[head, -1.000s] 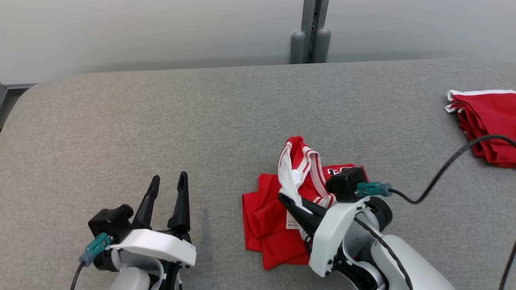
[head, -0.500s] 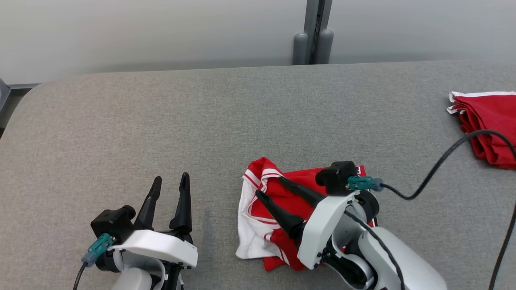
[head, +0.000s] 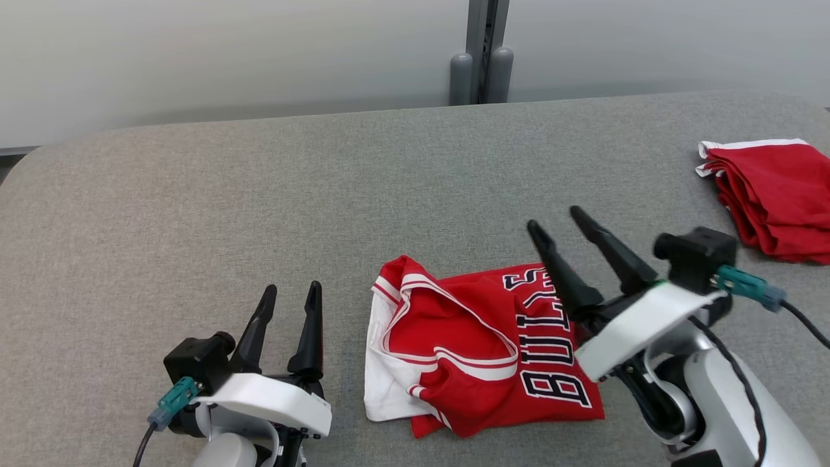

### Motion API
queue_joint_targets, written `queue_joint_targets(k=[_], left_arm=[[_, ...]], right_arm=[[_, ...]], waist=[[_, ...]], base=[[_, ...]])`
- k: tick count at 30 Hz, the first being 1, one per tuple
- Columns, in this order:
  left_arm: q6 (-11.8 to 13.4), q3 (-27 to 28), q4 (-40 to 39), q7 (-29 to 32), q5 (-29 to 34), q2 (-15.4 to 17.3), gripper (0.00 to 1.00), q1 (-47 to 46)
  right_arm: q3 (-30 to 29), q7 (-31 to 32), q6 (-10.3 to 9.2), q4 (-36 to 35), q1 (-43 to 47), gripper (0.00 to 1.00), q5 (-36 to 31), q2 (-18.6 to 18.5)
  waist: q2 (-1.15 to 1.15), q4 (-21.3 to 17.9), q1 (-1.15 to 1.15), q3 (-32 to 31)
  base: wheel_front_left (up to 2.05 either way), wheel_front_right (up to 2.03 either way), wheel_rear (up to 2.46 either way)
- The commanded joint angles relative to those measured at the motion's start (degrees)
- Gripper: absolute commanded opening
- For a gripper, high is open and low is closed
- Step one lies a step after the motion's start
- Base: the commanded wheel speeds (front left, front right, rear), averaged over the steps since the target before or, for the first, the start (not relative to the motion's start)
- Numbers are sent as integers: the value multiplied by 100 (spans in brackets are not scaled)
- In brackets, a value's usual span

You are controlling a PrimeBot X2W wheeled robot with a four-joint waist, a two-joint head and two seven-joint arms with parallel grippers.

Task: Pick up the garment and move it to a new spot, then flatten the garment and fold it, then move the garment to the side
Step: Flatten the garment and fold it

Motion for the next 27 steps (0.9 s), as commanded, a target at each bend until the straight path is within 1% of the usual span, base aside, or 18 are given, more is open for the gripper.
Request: queue_joint_targets(k=[1, 2, 5, 7, 8, 9, 10, 12, 14, 17, 18, 19, 20, 21, 22, 23, 24, 27], left_arm=[[-14, -3, -22, -25, 35, 26, 100, -41], [-12, -24, -41, -26, 62, 30, 100, -43], [-14, -35, -77, -27, 73, 28, 100, -31], [12, -2, -159, -31, 108, 32, 100, 6], [24, 19, -187, -32, 120, 34, 100, 30], [30, 36, -216, -33, 129, 33, 100, 61], [41, 61, -246, -33, 138, 33, 100, 92], [42, 108, -297, -28, 155, 33, 100, 138], [55, 155, -347, -23, 180, 30, 100, 197], [50, 201, -381, -24, 193, 9, 100, 282], [42, 210, -385, -24, 195, 0, 100, 302], [31, 213, -385, -24, 205, -9, 100, 314], [20, 212, -382, -24, 219, -16, 100, 323], [11, 220, -383, -24, 222, -27, 100, 327], [4, 223, -375, -24, 217, -33, 100, 324], [4, 223, -375, -24, 217, -33, 100, 324], [6, 227, -371, -24, 228, -40, 100, 321], [0, 267, -365, -24, 260, -53, 100, 312]], right_arm=[[-98, -90, 0, -55, 108, 100, -72, -8], [-307, -231, 0, -116, 243, 100, -222, -24], [-512, -363, 0, -146, 423, 100, -379, -28], [-838, -636, 0, -185, 704, 100, -680, 4], [-941, -719, 0, -175, 816, 89, -786, 29], [-1048, -799, 0, -157, 930, 82, -870, 75], [-1143, -868, 0, -148, 1031, 81, -929, 126], [-1308, -988, 0, -130, 1183, 85, -1064, 199], [-1396, -1074, 0, -86, 1315, 100, -1206, 273], [-1379, -1138, 0, 60, 1465, 99, -1367, 363], [-1340, -1154, 0, 124, 1492, 86, -1410, 386], [-1279, -1162, 0, 227, 1518, 78, -1472, 399], [-1211, -1170, 0, 329, 1538, 36, -1542, 413], [-1141, -1179, 0, 452, 1553, 25, -1548, 430], [-1074, -1204, 0, 581, 1557, 10, -1498, 452], [-1074, -1204, 0, 581, 1557, 10, -1498, 452], [-979, -1203, 0, 738, 1550, 0, -1521, 463], [-788, -1291, 0, 1179, 1457, 0, -1515, 486]], waist=[[0, -5, 0, 0], [0, -6, 0, -2], [0, 4, 0, -7], [0, 32, 0, -22], [0, 43, 0, -30], [0, 51, 0, -38], [0, 58, 0, -47], [0, 65, 0, -61], [0, 70, 0, -77], [0, 115, 0, -90], [0, 144, 0, -90], [0, 182, 0, -91], [0, 219, 0, -89], [0, 258, 0, -86], [0, 301, 0, -84], [0, 301, 0, -84], [0, 341, 0, -83], [0, 475, 0, -79]], base=[[0, 0, 0], [0, 0, 0], [0, 0, 0], [0, 0, 0], [0, 0, 0], [0, 0, 0], [0, 0, 0], [0, 0, 0], [0, 0, 0], [0, 0, 0], [0, 0, 0], [0, 0, 0], [0, 0, 0], [0, 0, 0], [0, 0, 0], [0, 0, 0], [0, 0, 0], [0, 0, 0]])
